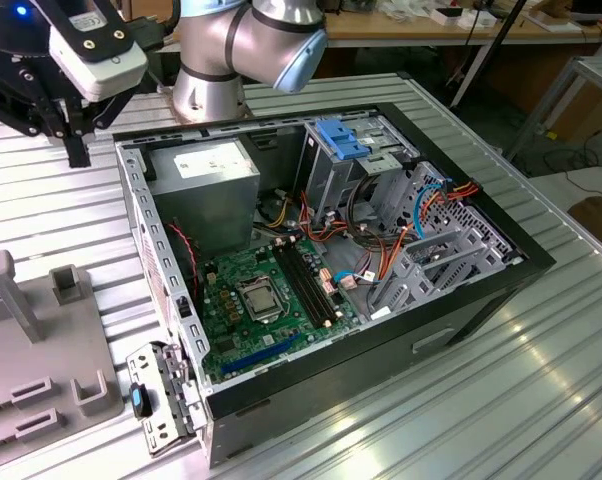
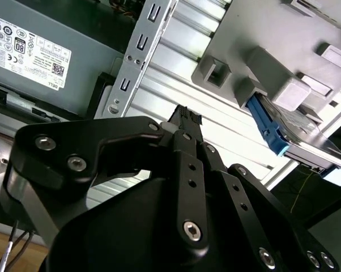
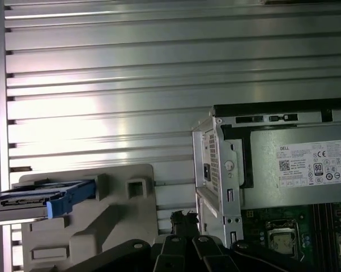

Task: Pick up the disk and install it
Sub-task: 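Reach for the disk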

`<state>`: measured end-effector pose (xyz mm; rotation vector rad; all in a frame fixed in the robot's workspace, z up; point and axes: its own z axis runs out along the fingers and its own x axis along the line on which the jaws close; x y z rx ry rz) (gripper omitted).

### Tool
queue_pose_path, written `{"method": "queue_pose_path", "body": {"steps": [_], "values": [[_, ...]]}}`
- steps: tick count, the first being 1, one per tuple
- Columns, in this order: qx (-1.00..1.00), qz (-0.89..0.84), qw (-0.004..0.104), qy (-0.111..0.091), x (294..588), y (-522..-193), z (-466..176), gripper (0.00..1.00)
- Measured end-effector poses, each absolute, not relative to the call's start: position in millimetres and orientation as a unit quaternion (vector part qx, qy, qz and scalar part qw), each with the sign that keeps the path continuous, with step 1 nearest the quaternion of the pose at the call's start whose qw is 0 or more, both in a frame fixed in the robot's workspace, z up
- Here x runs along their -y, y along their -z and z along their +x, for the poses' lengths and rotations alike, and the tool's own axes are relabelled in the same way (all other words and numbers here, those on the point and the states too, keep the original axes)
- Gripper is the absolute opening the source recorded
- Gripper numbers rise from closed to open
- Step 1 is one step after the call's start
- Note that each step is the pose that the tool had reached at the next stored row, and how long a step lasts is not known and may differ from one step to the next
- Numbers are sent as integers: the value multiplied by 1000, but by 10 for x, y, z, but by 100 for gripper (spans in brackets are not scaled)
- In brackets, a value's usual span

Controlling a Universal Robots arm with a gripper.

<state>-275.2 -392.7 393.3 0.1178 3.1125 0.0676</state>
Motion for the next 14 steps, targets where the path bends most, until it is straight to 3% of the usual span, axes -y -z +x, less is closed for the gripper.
{"method": "queue_pose_path", "body": {"steps": [14], "values": [[-999, 38, 13, -22, 3921, -3933, -3144, 11]]}}
